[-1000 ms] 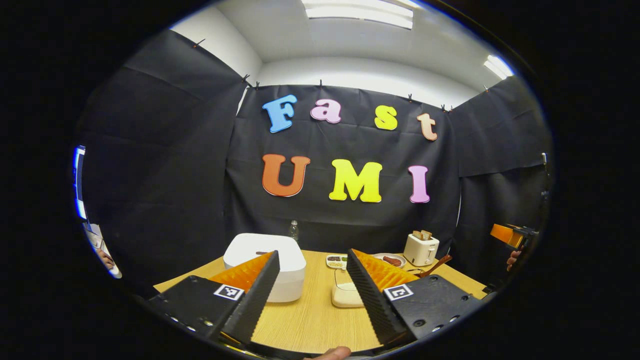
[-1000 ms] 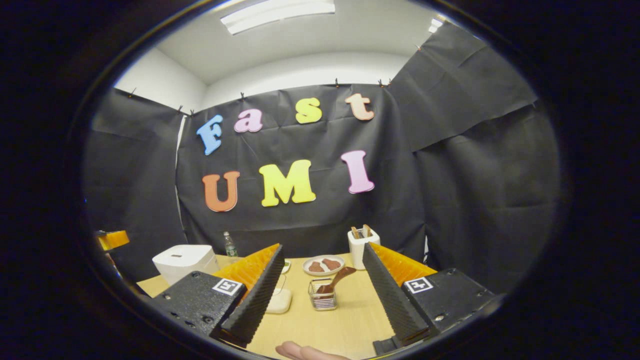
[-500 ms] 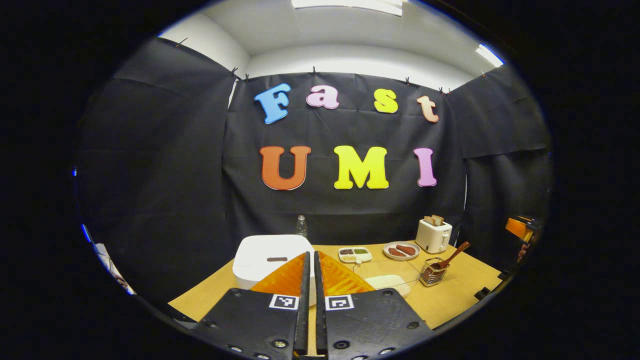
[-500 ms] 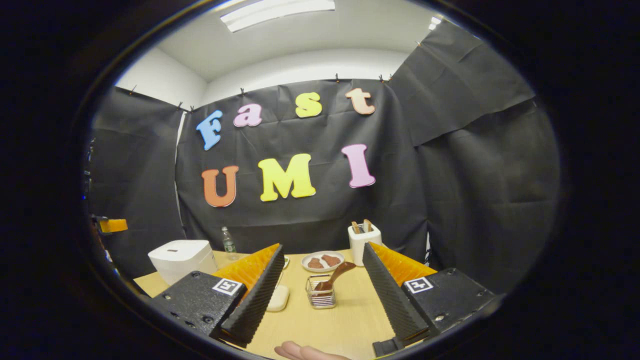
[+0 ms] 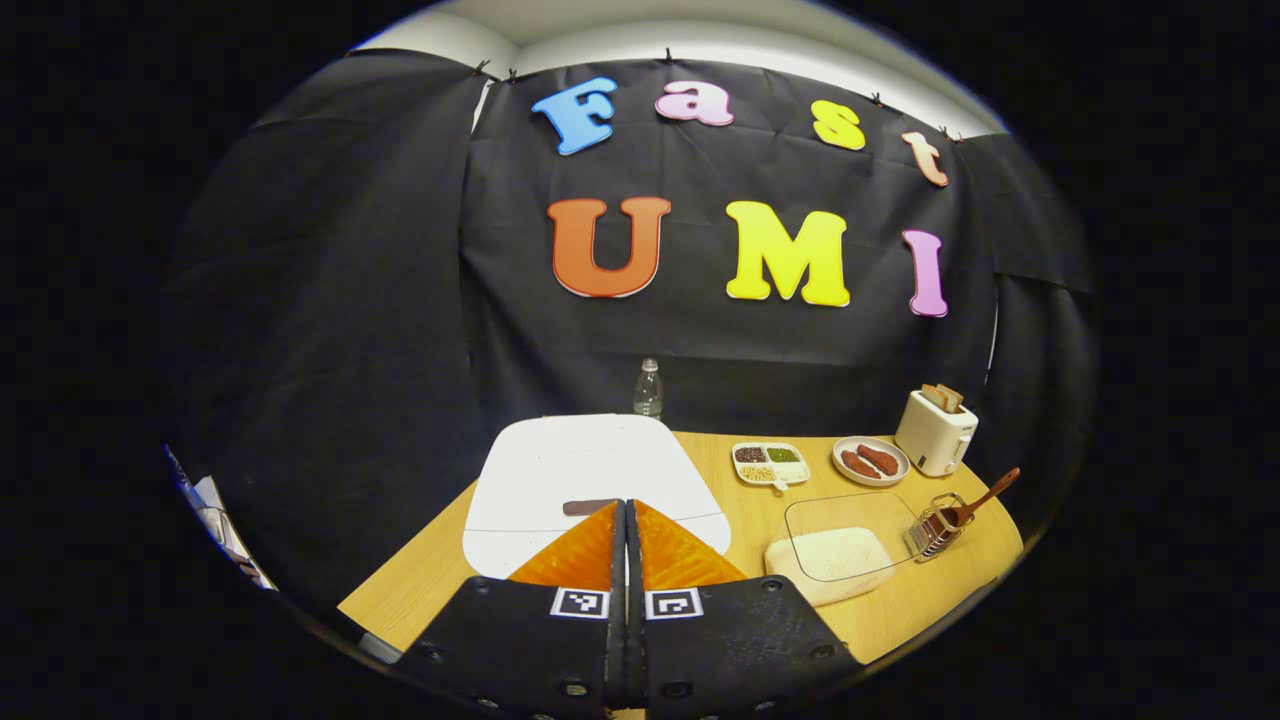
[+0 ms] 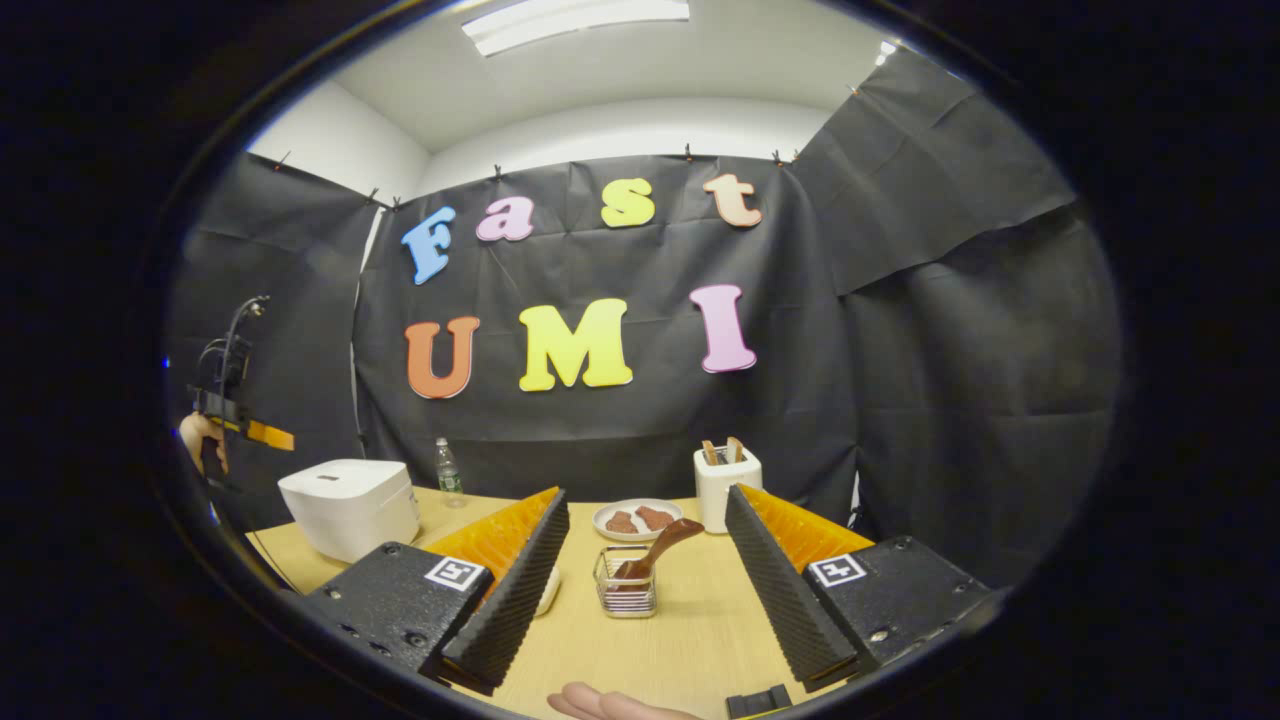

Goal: Close the left gripper, press the button to open the rice cooker; take a wooden spoon from the chopstick holder with the right hand, scoop a spoonful of rice and pour it into the rice cooker, then put the wooden spoon back into the chopstick holder.

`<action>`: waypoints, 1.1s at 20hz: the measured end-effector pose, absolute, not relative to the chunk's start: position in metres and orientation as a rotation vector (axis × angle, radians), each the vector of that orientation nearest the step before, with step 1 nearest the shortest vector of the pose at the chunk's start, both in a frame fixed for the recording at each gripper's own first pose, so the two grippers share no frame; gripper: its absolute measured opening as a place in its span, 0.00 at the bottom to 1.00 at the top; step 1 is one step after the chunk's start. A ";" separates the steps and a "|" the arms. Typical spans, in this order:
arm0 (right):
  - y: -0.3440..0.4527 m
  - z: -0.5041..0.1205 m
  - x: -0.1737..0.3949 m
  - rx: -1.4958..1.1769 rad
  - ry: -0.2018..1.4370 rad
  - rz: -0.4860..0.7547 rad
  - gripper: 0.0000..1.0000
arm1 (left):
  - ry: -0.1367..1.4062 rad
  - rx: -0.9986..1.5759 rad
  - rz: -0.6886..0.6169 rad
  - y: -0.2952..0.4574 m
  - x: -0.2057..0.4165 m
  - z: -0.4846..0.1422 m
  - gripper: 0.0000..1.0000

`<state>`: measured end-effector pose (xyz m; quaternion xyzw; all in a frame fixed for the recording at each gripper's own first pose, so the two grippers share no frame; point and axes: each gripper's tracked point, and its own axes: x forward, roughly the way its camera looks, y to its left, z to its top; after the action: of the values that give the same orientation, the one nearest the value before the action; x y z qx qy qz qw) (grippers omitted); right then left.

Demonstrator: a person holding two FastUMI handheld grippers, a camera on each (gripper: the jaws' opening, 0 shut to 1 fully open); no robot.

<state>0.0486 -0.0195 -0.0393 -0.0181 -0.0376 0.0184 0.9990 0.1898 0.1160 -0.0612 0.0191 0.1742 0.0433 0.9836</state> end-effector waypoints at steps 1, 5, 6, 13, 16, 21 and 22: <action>-0.019 -0.044 0.052 -0.043 -0.072 0.042 0.99 | 0.374 0.037 0.090 0.120 0.199 -0.068 0.00; -0.015 -0.064 0.069 -0.062 -0.055 0.061 1.00 | 0.413 0.003 0.107 0.133 0.226 -0.087 0.00; -0.016 -0.073 0.074 -0.060 -0.036 0.057 1.00 | 0.418 -0.003 0.119 0.139 0.234 -0.091 0.00; -0.002 -0.110 0.085 -0.074 0.016 0.107 1.00 | 0.497 -0.067 0.104 0.139 0.246 -0.126 0.00; 0.000 -0.112 0.085 -0.083 0.016 0.109 1.00 | 0.499 -0.055 0.104 0.141 0.249 -0.128 0.00; -0.003 -0.117 0.080 -0.080 0.024 0.105 1.00 | 0.541 -0.074 0.114 0.141 0.250 -0.124 0.00; -0.006 -0.116 0.079 -0.083 0.023 0.098 1.00 | 0.529 -0.079 0.118 0.142 0.250 -0.119 0.00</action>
<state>0.0788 -0.0056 -0.1157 -0.0417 0.0116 0.0488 0.9979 0.2501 0.1420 -0.1187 -0.0390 0.2614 0.0582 0.9627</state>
